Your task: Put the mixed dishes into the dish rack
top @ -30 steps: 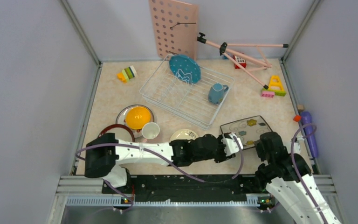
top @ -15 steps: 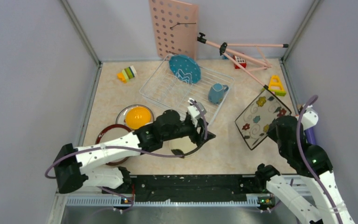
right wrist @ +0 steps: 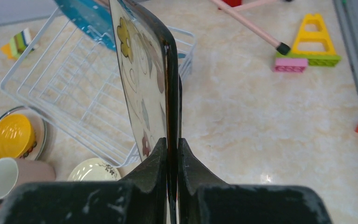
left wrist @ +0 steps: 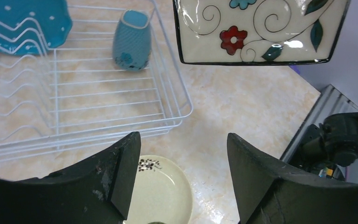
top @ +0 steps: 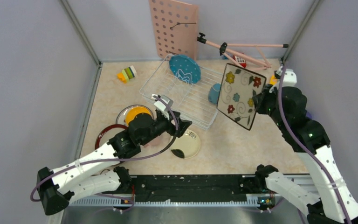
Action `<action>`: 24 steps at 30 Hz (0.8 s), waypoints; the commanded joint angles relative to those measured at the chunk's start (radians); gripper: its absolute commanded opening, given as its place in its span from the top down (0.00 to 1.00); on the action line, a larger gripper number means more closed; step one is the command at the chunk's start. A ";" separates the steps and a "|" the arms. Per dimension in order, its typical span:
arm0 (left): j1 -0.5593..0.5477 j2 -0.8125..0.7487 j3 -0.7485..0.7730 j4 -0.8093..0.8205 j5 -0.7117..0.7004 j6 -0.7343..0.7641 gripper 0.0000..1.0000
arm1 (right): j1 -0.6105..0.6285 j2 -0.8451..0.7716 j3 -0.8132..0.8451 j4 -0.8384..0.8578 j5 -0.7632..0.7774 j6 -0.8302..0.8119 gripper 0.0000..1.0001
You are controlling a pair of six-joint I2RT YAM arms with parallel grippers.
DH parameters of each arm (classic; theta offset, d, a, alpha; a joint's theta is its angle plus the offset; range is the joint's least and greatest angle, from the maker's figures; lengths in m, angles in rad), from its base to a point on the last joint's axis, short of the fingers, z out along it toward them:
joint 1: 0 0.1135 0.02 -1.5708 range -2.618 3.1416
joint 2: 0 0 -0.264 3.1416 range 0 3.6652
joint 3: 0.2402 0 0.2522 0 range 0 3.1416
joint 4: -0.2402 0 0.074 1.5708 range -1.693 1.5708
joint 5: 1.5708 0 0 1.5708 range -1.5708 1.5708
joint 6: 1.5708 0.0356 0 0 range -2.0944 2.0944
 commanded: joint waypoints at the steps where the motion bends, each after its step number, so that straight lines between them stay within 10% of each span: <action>1: 0.016 -0.031 -0.054 -0.009 -0.119 -0.043 0.27 | -0.003 0.050 0.115 0.397 -0.252 -0.108 1.00; 24: 0.020 -0.274 -0.353 0.103 -0.612 -0.055 0.29 | 0.011 0.514 0.254 0.908 -0.441 -0.465 1.00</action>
